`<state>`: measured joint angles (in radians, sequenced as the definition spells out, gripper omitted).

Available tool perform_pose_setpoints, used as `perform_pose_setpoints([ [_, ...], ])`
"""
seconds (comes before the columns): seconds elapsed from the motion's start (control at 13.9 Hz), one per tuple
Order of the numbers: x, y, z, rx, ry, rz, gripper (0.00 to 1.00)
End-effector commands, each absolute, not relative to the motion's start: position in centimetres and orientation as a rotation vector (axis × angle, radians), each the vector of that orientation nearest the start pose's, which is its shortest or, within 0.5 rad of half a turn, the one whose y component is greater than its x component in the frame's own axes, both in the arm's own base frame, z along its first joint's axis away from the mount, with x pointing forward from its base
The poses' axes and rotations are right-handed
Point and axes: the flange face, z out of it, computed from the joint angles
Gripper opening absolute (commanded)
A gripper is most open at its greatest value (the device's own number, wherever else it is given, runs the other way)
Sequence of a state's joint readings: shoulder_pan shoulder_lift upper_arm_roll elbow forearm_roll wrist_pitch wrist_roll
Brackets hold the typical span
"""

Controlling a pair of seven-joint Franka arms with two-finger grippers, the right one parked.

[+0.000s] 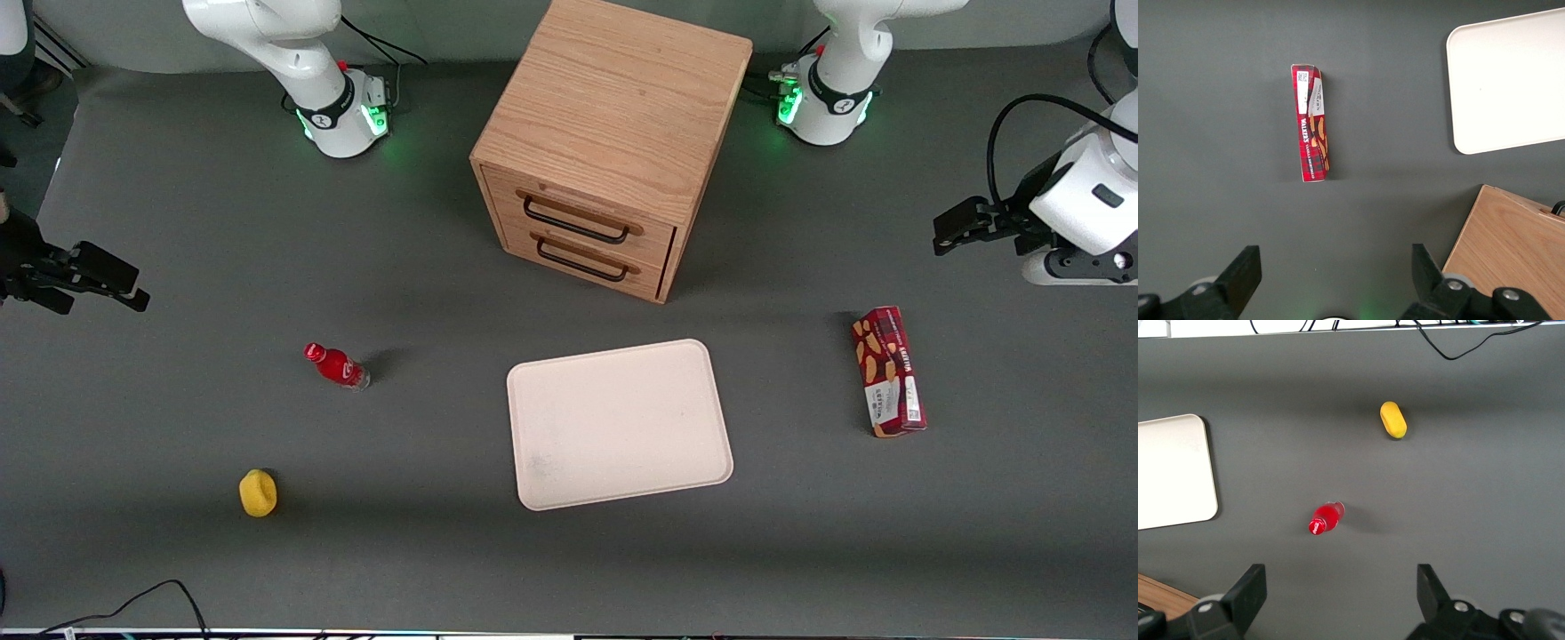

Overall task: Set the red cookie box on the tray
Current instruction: 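Lower the open left gripper over the red tartan cookie box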

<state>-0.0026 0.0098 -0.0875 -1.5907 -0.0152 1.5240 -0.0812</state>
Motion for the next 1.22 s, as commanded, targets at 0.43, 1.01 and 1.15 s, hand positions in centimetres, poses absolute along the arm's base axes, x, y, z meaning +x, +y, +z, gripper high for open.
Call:
perform_pose_setpoints([
  [0.43,54.9,-5.7,60.4,-3.131,0.005,0.115,1.0],
  [1.01,55.4,-5.8,59.3,-3.129,0.01,0.15,1.0],
  [1.15,55.6,-5.8,58.7,-3.128,0.01,0.17,1.0],
])
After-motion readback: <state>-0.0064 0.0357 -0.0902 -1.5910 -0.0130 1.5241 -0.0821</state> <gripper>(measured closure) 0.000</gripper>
